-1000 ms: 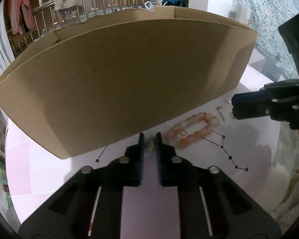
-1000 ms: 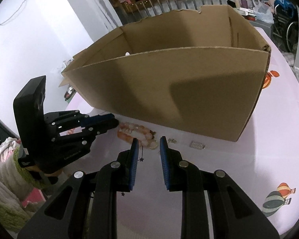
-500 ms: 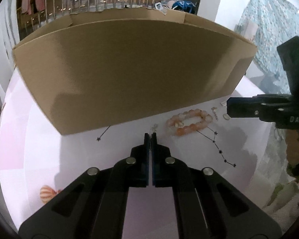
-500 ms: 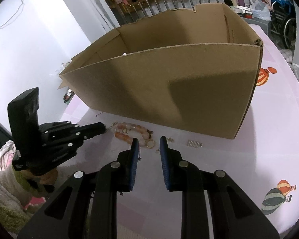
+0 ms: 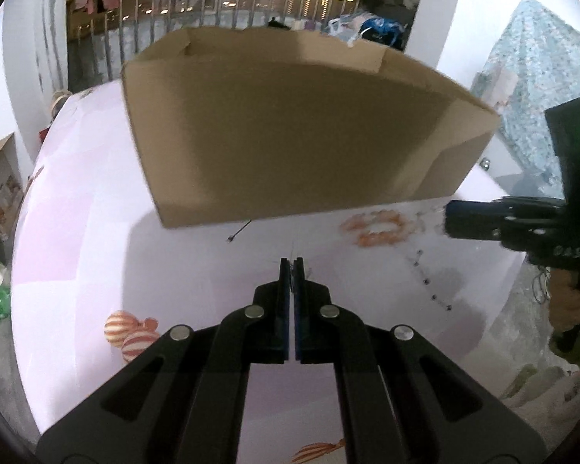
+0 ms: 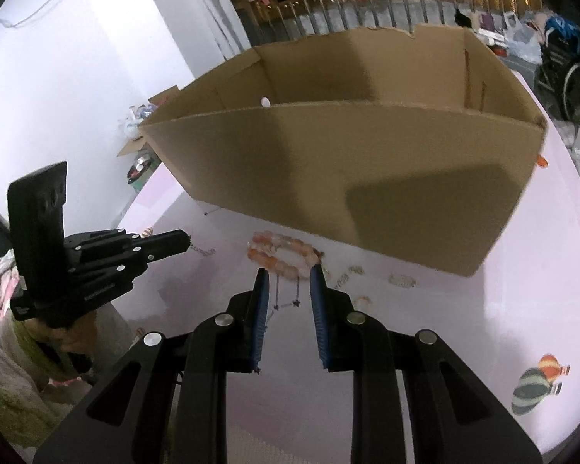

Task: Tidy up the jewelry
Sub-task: 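Close the left gripper on the small jewellery beside the pink bracelet, then carry the small gold piece with the left gripper into the box and open, then withdraw the left gripper from the box back toward the pink bracelet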

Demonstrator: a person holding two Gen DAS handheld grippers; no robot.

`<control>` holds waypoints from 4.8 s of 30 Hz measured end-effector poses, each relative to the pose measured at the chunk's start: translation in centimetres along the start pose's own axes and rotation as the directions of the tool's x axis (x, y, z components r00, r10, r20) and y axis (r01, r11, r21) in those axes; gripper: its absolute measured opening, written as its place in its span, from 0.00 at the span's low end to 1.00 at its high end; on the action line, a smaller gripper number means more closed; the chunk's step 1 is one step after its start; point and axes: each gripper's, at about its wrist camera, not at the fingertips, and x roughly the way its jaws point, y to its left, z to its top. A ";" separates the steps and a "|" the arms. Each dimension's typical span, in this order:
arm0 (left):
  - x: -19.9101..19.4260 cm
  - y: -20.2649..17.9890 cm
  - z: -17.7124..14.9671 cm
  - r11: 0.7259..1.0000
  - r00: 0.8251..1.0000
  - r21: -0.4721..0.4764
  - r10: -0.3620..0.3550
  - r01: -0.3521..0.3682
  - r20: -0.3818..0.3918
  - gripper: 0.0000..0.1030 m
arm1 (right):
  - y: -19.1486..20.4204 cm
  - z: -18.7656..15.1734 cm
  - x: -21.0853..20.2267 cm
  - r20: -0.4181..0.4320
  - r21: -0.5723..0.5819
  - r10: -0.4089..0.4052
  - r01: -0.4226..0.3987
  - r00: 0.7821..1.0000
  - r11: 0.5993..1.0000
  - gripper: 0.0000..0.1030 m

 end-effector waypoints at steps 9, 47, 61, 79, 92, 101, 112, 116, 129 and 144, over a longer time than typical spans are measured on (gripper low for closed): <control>0.3 0.2 -0.2 1.000 1.000 0.010 0.011 -0.011 -0.012 0.01 | -1.1 -1.4 0.1 -0.045 -0.019 -0.121 0.121 0.992 0.993 0.22; 1.2 0.1 0.5 0.999 0.999 0.006 0.035 -0.035 -0.032 0.01 | -0.1 -0.6 2.2 -0.055 -0.288 -0.120 0.099 0.991 0.952 0.11; -0.8 -0.6 1.0 0.999 0.999 0.018 0.040 -0.040 0.023 0.01 | 0.5 -0.4 0.3 -0.017 -0.266 -0.116 0.107 0.993 0.958 0.11; -9.8 -2.6 11.4 0.996 0.952 0.075 -0.076 0.057 0.295 0.01 | 2.6 7.4 -7.4 0.279 -0.259 0.012 0.063 0.960 0.964 0.11; 2.3 -3.1 19.5 0.999 0.997 -0.051 0.009 -0.005 0.076 0.01 | -2.5 14.6 -0.8 0.087 -0.130 -0.132 0.143 0.987 0.981 0.11; 5.4 -2.0 19.2 0.995 0.999 -0.089 0.052 -0.050 0.014 0.21 | -3.6 15.1 2.7 -0.035 -0.107 -0.238 0.233 0.971 0.966 0.12; 2.3 -2.2 18.6 0.993 0.995 -0.098 0.071 -0.063 0.075 0.45 | -2.1 14.3 0.3 0.031 -0.102 -0.242 0.244 0.970 0.964 0.34; 0.6 -2.6 18.4 0.993 0.992 -0.103 0.075 -0.065 0.103 0.56 | -1.5 14.2 -1.2 0.064 -0.095 -0.234 0.240 0.970 0.966 0.41; -5.4 -1.6 15.6 0.968 0.981 -0.245 -0.003 0.051 0.194 0.82 | 0.8 13.1 -6.6 0.193 -0.073 -0.283 0.301 0.939 0.951 0.83; -7.6 1.1 8.5 0.911 0.989 -0.413 0.068 -0.008 0.133 0.91 | 3.4 7.9 -8.3 0.175 -0.099 -0.397 0.417 0.901 0.903 0.94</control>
